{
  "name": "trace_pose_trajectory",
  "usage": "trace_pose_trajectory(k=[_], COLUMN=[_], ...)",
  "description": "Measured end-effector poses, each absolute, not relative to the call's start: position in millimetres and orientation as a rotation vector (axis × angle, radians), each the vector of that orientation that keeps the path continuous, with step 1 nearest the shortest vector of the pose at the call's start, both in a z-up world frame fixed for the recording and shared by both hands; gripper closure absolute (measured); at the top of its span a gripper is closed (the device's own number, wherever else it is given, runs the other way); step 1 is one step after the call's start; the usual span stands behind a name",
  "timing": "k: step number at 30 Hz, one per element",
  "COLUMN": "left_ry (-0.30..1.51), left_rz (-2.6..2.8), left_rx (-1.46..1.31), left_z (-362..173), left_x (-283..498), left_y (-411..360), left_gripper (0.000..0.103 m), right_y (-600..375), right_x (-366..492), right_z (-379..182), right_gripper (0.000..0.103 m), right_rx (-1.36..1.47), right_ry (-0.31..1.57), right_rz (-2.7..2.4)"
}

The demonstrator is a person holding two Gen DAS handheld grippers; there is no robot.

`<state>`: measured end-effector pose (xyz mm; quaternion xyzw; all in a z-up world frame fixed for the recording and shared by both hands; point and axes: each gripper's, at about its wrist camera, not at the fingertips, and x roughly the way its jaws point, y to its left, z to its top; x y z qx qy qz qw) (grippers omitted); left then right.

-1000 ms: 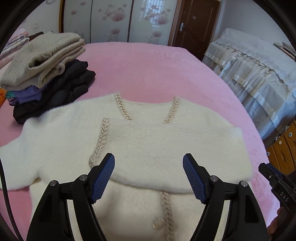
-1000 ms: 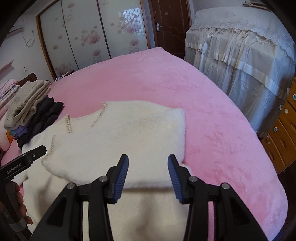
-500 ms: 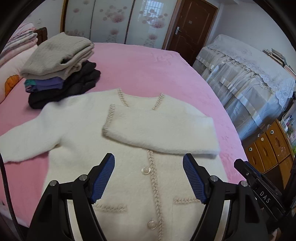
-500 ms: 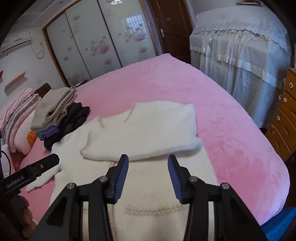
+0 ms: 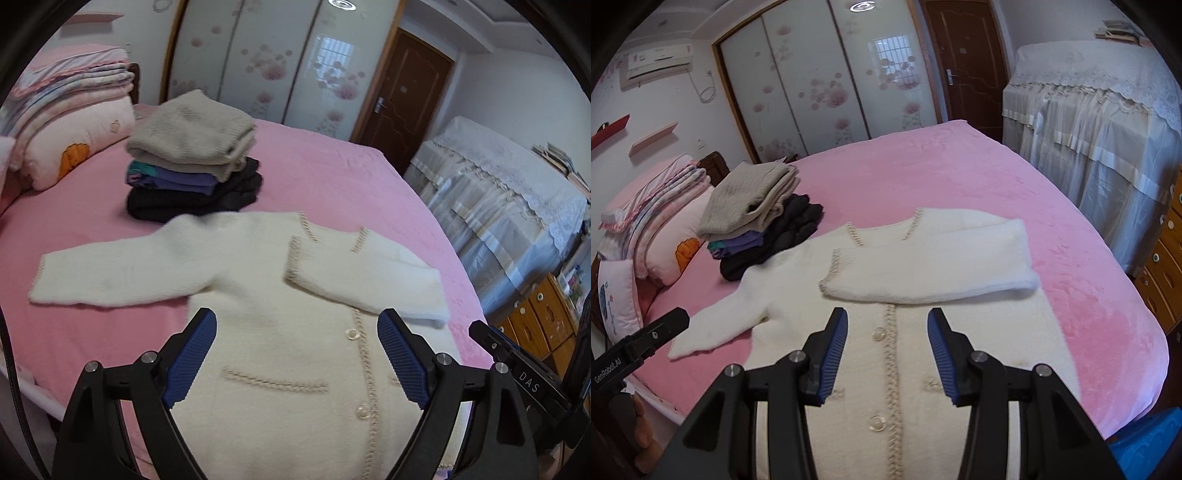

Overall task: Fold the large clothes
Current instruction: 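Move the left gripper to the other cardigan sleeve, then grasp the other sleeve cuff with the left gripper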

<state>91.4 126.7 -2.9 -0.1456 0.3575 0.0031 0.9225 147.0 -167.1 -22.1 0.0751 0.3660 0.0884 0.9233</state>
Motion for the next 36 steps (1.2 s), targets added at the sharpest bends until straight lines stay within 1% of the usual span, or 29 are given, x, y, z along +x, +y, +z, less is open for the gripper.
trace_pose_trajectory(k=[8,16,24,31,36], left_ry=[0.701,0.72,0.751,0.746,0.677], left_rz=[0.126,0.253,0.384,0.468,0.501], left_rx=[-0.439,-0.612,-0.774,-0.964,-1.127], left_z=[-22.0,-76.4,-147.6,-209.1,-243.3], left_x=[70.3,73.3,93.2,111.8,116.3], left_y=[227.2,328.2,410.1,466.2,494.5], left_gripper=[0.015,0.015,0.015,0.016,0.016], right_y=[-71.1,43.0,126.9,163.9,177.8], right_x=[140.4,146.8,174.9,201.0,205.1], right_z=[-19.5,-23.2,-57.0,-94.9,-118.7], right_gripper=[0.058,0.058,0.058,0.058,0.058], right_rx=[0.0,-0.167,-0.258,-0.259,-0.293], right_ry=[0.746,0.705,0.729,0.81,0.853], right_rz=[0.283,0.392,0.46,0.485,0.505])
